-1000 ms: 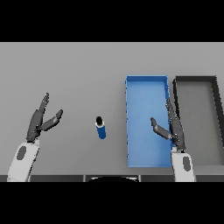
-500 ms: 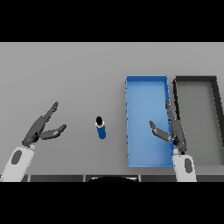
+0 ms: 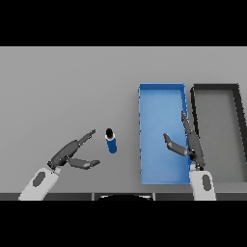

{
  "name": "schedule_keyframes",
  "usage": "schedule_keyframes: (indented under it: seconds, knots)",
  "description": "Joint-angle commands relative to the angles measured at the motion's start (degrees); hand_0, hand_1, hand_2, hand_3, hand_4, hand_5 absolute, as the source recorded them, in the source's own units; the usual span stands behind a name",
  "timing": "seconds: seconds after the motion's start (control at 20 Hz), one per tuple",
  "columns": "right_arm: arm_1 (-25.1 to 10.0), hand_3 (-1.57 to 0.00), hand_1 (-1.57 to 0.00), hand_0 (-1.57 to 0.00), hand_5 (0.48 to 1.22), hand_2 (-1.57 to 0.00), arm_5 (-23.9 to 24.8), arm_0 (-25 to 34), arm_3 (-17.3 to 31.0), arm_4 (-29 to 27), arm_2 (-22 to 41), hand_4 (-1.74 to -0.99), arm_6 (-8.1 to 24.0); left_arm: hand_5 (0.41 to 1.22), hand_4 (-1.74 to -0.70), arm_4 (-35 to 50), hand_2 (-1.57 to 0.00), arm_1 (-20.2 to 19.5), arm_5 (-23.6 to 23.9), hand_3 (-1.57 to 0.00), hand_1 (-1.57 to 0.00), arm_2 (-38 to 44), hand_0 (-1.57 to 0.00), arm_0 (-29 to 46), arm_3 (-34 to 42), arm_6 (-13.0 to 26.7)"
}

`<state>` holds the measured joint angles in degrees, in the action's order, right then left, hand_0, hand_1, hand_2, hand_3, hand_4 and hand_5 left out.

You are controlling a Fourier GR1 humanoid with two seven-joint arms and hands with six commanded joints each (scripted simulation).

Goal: Pick up the blue pipe and place it into the blue bin.

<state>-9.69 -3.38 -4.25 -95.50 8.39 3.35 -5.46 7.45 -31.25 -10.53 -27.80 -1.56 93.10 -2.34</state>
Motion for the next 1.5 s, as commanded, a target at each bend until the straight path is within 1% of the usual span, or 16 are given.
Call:
schedule_keyframes:
  seconds: [0.0,0.25,0.35,0.45,0.65,0.75,0.8,0.9,1.0,1.05,1.1,1.15,1.2,1.25,1.35,1.45]
  knots:
    - [-0.13,0.00,0.00,0.00,0.618,0.00,-0.16,-0.30,-0.58,-0.12,0.02,-1.205,-0.02,0.452,-1.14,-0.46,0.00,1.22,-0.32,0.00,0.00,-0.72,0.00,-0.69,-1.29,-0.08]
    - [0.22,0.00,0.00,0.00,0.622,0.00,0.06,-0.08,-0.59,-0.06,0.03,-1.211,0.98,0.460,-1.16,-2.39,0.00,7.16,1.22,0.00,0.00,-2.33,0.00,-4.02,-5.24,-1.62]
    - [0.34,0.00,0.00,0.00,0.621,0.00,0.18,-1.09,-1.06,0.38,0.32,-1.202,0.42,0.460,-1.15,-2.67,0.00,10.32,1.91,0.00,0.00,-2.73,0.00,-6.39,-7.72,-0.52]
    - [0.57,0.00,0.00,0.00,0.631,0.00,0.47,-1.47,-1.17,0.50,0.30,-1.210,0.09,0.459,-1.13,-3.70,0.00,12.53,2.25,0.00,0.00,-3.42,0.00,-7.64,-10.33,-1.17]
    - [-0.61,0.00,0.00,0.00,0.642,0.00,0.16,-1.90,-1.33,-0.44,-0.96,-1.222,-0.73,0.425,-1.06,-7.24,0.00,14.71,4.15,0.00,0.00,-4.48,0.00,-9.77,-14.53,-0.84]
    - [-0.35,0.00,0.00,0.00,0.645,0.00,0.31,-1.89,-1.26,0.31,-0.40,-1.214,-1.40,0.420,-1.06,-7.08,0.00,16.25,3.90,0.00,0.00,-4.81,0.00,-10.45,-15.79,-1.12]
    - [-0.69,0.00,0.00,0.00,0.646,0.00,0.26,-1.72,-1.05,0.19,-0.72,-1.207,-0.80,0.428,-1.08,-6.65,0.00,17.18,3.51,0.00,0.00,-4.64,0.00,-10.93,-17.33,-2.24]
    - [-0.55,0.00,0.00,0.00,0.650,0.00,0.42,-2.02,-1.30,0.35,-0.60,-1.207,-1.53,0.463,-1.11,-6.07,0.00,18.12,3.36,0.00,0.00,-4.30,0.00,-11.34,-18.07,-4.19]
    - [-0.80,0.00,0.00,0.00,0.655,0.00,0.03,-2.49,-0.99,0.16,-0.73,-1.213,-2.05,0.550,-1.19,-4.36,-0.15,20.29,3.45,-0.12,-0.04,-3.77,0.00,-10.86,-18.80,-5.07]
    - [-0.97,0.00,0.00,0.00,0.655,0.00,-0.36,-2.07,-1.16,-0.49,-0.95,-1.217,-1.64,0.613,-1.24,-3.41,-0.31,21.06,3.22,-0.28,-0.16,-3.30,-0.01,-11.02,-19.24,-5.38]
    - [-0.59,0.00,0.00,0.00,0.656,0.00,-0.25,-1.80,-0.97,-0.55,-0.83,-1.220,-1.44,0.735,-1.28,-2.39,-0.49,22.18,2.99,-0.53,-0.32,-2.95,-0.12,-11.19,-19.92,-5.26]
    - [-0.65,0.00,0.00,0.00,0.656,0.00,-0.13,-1.68,-0.58,-0.53,-1.03,-1.220,-1.76,0.832,-1.37,-1.85,-0.69,22.18,2.90,-0.74,-0.55,-2.75,-0.36,-10.47,-19.37,-6.50]
    - [-1.06,0.00,0.00,0.00,0.657,0.00,-0.04,-1.62,-1.01,-0.51,-1.27,-1.219,-1.77,0.910,-1.44,-2.09,-0.87,22.69,3.66,-0.91,-0.75,-2.96,-0.60,-10.25,-19.18,-5.91]
    - [-0.55,0.00,0.00,0.00,0.658,0.00,-0.12,-0.97,-0.68,-0.52,-0.87,-1.224,-1.54,0.972,-1.50,-2.18,-1.01,22.96,3.44,-1.03,-0.92,-3.24,-0.80,-10.19,-19.03,-5.53]
    - [-0.44,0.00,0.00,0.00,0.660,0.00,-0.48,-1.33,-0.29,-0.78,-0.82,-1.233,-1.12,1.062,-1.58,-2.69,-1.21,23.10,3.43,-1.19,-1.15,-3.65,-1.07,-10.17,-18.47,-5.65]
    - [-0.01,0.00,0.00,0.00,0.651,0.00,-0.21,-0.60,-0.44,-0.64,-0.57,-1.224,-0.28,1.119,-1.53,-3.94,-1.34,23.02,4.42,-1.33,-1.30,-4.42,-1.25,-10.12,-18.12,-6.22]
